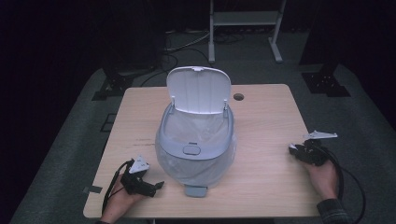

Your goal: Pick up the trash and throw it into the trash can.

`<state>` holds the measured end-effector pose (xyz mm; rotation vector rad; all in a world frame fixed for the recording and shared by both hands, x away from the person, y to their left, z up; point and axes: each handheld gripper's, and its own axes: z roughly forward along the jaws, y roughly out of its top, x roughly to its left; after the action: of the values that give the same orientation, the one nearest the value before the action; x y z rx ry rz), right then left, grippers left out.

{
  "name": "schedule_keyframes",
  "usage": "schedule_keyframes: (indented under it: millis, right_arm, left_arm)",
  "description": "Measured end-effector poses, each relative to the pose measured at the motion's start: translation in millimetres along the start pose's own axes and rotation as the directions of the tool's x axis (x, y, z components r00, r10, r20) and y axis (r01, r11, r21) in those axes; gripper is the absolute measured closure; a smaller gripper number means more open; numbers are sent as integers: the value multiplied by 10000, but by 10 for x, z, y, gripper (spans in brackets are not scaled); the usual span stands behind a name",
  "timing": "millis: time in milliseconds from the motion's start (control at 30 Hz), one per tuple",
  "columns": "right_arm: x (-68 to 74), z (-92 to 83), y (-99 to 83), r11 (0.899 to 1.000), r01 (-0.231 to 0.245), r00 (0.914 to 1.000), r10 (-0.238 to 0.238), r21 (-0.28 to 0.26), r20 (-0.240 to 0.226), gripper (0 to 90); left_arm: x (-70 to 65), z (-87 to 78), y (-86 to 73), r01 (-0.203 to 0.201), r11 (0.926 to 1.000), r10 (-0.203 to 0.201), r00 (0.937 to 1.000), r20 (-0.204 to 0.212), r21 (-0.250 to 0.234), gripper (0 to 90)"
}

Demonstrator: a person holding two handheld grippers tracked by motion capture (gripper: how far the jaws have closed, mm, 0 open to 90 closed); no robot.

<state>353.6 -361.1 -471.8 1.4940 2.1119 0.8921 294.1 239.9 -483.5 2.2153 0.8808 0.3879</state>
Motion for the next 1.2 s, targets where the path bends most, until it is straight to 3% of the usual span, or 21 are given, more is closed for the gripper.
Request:
schedule_keyframes:
  millis: [267, 700, 1200]
  right_arm:
    - [41, -64, 49, 9999, -94, 9993, 89, -132, -370, 643]
    - [192, -180, 133, 9981, 393, 9948, -436, -485, -919, 644]
    - [322, -347, 220, 9911, 856, 9817, -1013, -1017, -1610, 644]
  left_arm:
    - [-1, 1, 0, 9, 10000, -9, 10000, -3, -11, 0]
    - [-1, 1, 0, 9, 10000, -9, 10000, -4, -12, 0]
    - [0, 0, 0, -5, 10000, 5, 10000, -3, -1, 0]
